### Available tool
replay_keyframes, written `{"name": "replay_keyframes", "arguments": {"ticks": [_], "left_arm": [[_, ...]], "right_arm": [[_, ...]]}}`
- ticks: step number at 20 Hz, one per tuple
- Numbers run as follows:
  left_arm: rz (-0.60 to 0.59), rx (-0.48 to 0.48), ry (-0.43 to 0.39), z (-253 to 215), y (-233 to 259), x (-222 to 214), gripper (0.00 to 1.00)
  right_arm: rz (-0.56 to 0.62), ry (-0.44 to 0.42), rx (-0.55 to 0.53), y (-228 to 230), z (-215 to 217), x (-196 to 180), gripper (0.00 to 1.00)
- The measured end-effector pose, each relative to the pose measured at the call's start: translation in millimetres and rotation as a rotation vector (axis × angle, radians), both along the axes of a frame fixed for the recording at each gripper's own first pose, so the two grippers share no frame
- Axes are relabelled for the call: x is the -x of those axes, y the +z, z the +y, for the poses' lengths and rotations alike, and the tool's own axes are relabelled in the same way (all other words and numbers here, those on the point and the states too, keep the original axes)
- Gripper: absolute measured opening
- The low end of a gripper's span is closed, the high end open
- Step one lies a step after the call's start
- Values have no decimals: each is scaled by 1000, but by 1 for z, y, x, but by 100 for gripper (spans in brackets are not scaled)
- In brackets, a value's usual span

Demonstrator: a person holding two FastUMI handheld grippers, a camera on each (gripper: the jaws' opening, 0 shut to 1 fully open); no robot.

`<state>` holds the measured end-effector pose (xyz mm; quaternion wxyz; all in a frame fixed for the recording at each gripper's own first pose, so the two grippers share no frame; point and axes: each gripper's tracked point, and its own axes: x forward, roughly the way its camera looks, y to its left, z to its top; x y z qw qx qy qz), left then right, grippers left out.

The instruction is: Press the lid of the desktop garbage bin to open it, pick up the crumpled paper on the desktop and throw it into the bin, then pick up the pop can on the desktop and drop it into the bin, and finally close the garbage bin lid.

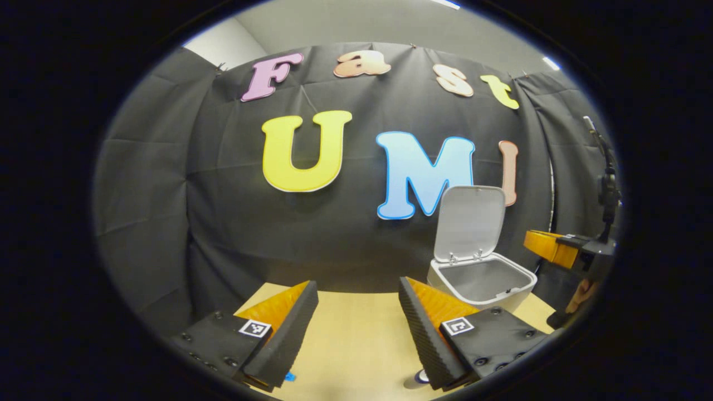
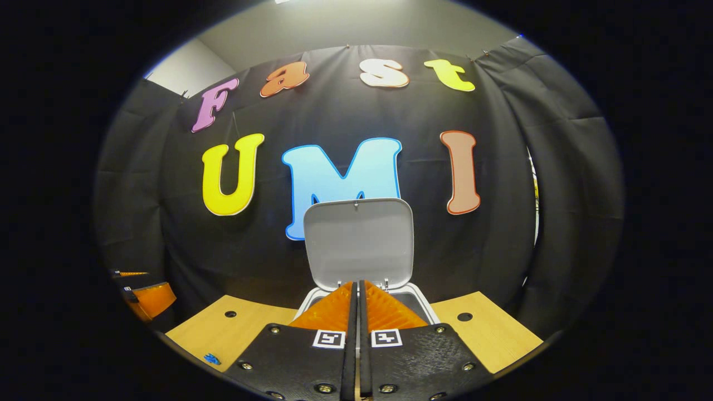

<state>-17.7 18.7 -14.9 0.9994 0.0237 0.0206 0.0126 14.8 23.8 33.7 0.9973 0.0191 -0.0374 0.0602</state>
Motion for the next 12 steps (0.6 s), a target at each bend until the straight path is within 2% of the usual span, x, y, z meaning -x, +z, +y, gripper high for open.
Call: {"name": "replay_keyframes", "arguments": {"ticks": [6, 12], "left_arm": [[14, -18, 38, 36, -16, -2, 95], [77, -5, 110, 92, -56, 6, 96]], "right_arm": [[-1, 16, 6, 2, 7, 7, 3], [17, 35, 22, -4, 13, 9, 3]]}}
